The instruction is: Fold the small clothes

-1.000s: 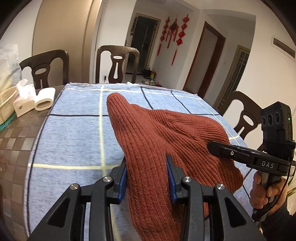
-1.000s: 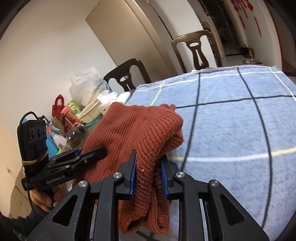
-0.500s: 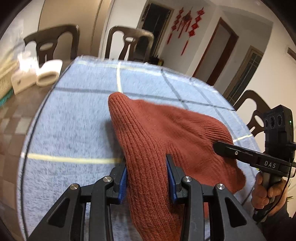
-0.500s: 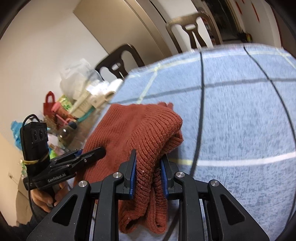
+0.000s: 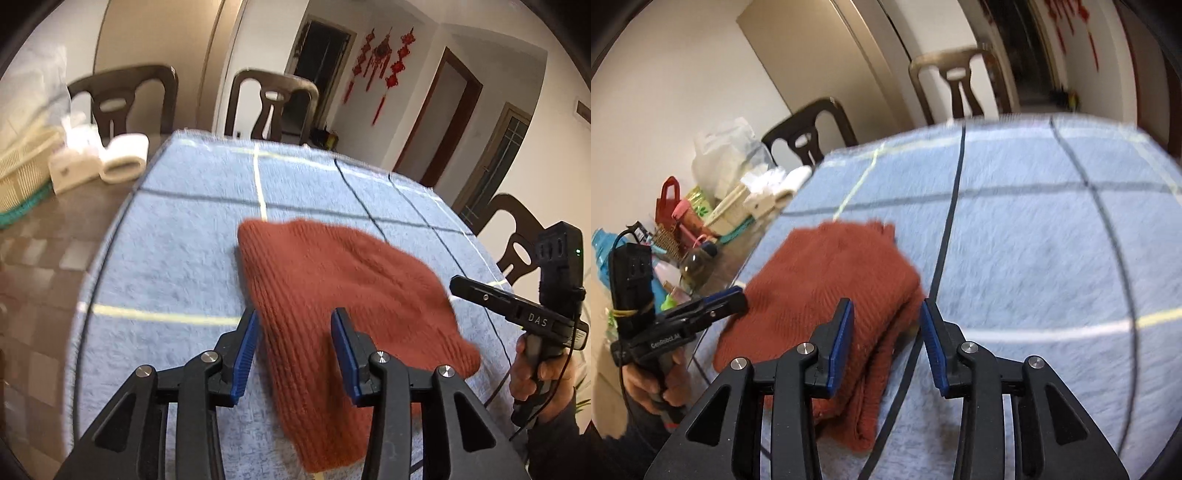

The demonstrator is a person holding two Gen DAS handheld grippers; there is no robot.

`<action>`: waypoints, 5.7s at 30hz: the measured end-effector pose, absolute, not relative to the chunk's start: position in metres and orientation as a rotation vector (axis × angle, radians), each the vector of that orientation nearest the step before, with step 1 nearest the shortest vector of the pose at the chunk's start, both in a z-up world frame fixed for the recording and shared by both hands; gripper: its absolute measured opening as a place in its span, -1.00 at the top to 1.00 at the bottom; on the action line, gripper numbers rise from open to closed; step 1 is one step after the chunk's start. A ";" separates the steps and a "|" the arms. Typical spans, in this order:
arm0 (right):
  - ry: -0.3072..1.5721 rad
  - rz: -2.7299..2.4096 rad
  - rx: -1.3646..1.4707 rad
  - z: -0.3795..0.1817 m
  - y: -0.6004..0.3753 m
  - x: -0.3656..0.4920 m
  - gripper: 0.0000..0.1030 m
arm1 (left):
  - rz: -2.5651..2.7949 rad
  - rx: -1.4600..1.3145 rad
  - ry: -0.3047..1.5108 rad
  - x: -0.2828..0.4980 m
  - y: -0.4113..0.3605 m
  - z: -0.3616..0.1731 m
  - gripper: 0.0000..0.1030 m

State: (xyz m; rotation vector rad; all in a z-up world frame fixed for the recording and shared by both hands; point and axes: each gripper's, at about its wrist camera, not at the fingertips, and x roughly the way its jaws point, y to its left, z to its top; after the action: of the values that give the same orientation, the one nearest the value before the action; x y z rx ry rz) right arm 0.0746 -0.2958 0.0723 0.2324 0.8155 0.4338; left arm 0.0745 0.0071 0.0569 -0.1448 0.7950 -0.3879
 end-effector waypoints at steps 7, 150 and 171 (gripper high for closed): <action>0.859 0.447 0.121 0.059 -0.264 0.102 0.58 | -0.372 -0.071 0.827 0.105 -0.021 0.046 0.14; 0.837 0.496 -0.073 0.059 -0.260 0.012 0.67 | -0.244 -0.058 0.819 0.014 -0.012 0.050 0.33; 0.893 0.414 0.058 0.048 -0.280 0.069 0.63 | -0.268 0.004 0.804 0.067 -0.029 0.046 0.30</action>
State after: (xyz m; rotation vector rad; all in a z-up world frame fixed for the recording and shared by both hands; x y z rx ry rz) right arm 0.0695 -0.2799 0.0481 0.0583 0.8930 0.4140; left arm 0.0666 -0.0290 0.0456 0.0041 0.8040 -0.2679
